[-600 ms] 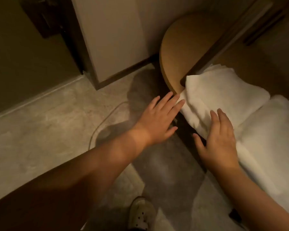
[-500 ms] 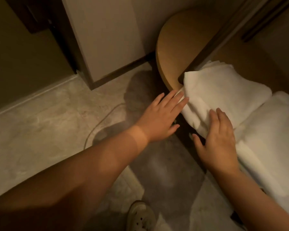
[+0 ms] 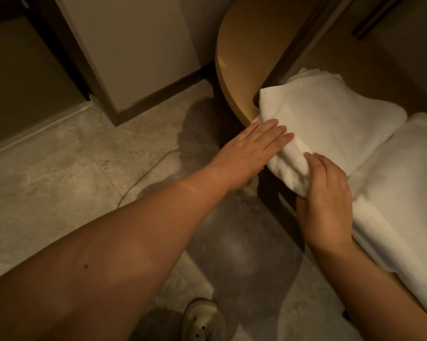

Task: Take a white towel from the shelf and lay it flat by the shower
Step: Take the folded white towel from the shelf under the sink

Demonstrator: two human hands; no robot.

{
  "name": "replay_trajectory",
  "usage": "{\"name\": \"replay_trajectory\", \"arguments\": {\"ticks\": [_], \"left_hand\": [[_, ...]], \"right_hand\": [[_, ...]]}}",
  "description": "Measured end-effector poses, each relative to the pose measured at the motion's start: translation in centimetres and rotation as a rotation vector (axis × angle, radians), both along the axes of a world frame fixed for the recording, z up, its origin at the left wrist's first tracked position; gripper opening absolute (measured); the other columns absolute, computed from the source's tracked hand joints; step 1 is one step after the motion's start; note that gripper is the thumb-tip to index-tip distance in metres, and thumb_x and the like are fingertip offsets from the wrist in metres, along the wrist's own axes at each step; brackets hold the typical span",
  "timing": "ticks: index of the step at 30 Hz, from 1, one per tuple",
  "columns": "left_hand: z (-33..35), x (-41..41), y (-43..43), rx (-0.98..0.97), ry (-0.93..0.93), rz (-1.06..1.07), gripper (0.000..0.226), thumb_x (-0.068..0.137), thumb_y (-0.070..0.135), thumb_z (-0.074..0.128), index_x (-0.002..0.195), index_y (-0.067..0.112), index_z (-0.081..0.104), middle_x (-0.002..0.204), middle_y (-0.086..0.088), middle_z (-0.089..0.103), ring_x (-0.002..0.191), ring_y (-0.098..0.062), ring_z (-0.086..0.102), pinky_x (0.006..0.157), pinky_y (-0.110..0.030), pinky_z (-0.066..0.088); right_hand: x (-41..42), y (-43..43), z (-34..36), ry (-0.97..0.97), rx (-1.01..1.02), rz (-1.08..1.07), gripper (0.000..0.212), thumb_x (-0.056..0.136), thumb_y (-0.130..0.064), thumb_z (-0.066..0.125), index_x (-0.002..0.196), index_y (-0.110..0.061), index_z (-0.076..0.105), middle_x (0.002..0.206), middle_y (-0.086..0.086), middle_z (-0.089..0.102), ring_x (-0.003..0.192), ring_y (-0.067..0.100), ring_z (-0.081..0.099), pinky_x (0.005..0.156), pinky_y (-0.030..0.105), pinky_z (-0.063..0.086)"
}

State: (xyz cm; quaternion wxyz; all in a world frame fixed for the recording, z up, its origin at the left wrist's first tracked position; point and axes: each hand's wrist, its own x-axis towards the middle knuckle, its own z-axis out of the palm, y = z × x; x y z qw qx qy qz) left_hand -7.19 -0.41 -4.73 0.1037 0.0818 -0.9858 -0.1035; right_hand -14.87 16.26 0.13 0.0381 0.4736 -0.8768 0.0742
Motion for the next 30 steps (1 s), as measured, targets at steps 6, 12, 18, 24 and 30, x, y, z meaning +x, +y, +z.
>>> {"name": "replay_trajectory", "arguments": {"ticks": [6, 12, 18, 24, 30], "left_hand": [[0.8, 0.4, 1.0, 0.11, 0.044, 0.027, 0.073, 0.086, 0.019, 0.062, 0.146, 0.008, 0.022, 0.152, -0.014, 0.028, 0.142, -0.028, 0.016, 0.115, -0.037, 0.007], [3.6, 3.6, 2.6, 0.21, 0.041, 0.07, 0.066, 0.086, 0.025, 0.061, 0.142, 0.006, 0.03, 0.146, -0.016, 0.037, 0.139, -0.03, 0.025, 0.114, -0.034, 0.005], [9.0, 8.6, 3.0, 0.266, -0.02, 0.138, 0.058, 0.081, 0.019, 0.063, 0.133, 0.008, 0.04, 0.134, -0.014, 0.045, 0.128, -0.028, 0.037, 0.113, -0.033, 0.01], [17.6, 15.8, 2.5, 0.283, -0.022, 0.222, 0.046, 0.081, 0.02, 0.064, 0.123, 0.008, 0.05, 0.119, -0.013, 0.055, 0.11, -0.027, 0.05, 0.094, -0.032, 0.036], [31.7, 24.9, 1.2, 0.389, -0.02, 0.318, 0.043, 0.075, 0.015, 0.066, 0.116, 0.004, 0.055, 0.108, -0.016, 0.059, 0.099, -0.03, 0.055, 0.085, -0.032, 0.037]], "right_hand": [[-0.3, 0.6, 1.1, -0.117, -0.122, 0.013, 0.044, 0.081, -0.003, 0.063, 0.123, -0.01, 0.05, 0.112, 0.011, 0.055, 0.1, 0.022, 0.046, 0.077, 0.02, 0.029], [1.6, 1.2, 4.3, -0.174, -0.052, -0.006, 0.043, 0.078, -0.015, 0.064, 0.12, -0.02, 0.051, 0.109, 0.004, 0.055, 0.096, 0.016, 0.045, 0.072, 0.026, 0.033], [5.9, 1.2, 10.1, -0.202, -0.032, 0.134, 0.045, 0.078, -0.017, 0.073, 0.118, -0.016, 0.052, 0.105, 0.006, 0.057, 0.094, 0.021, 0.05, 0.071, 0.026, 0.036], [11.3, -0.4, 17.8, -0.286, -0.008, 0.169, 0.054, 0.071, -0.022, 0.078, 0.118, -0.023, 0.052, 0.11, 0.004, 0.061, 0.094, 0.021, 0.058, 0.075, 0.028, 0.042], [17.2, -2.1, 28.4, -0.433, -0.061, 0.271, 0.053, 0.073, -0.03, 0.076, 0.118, -0.029, 0.047, 0.111, 0.003, 0.061, 0.095, 0.008, 0.049, 0.079, 0.027, 0.043]]}}
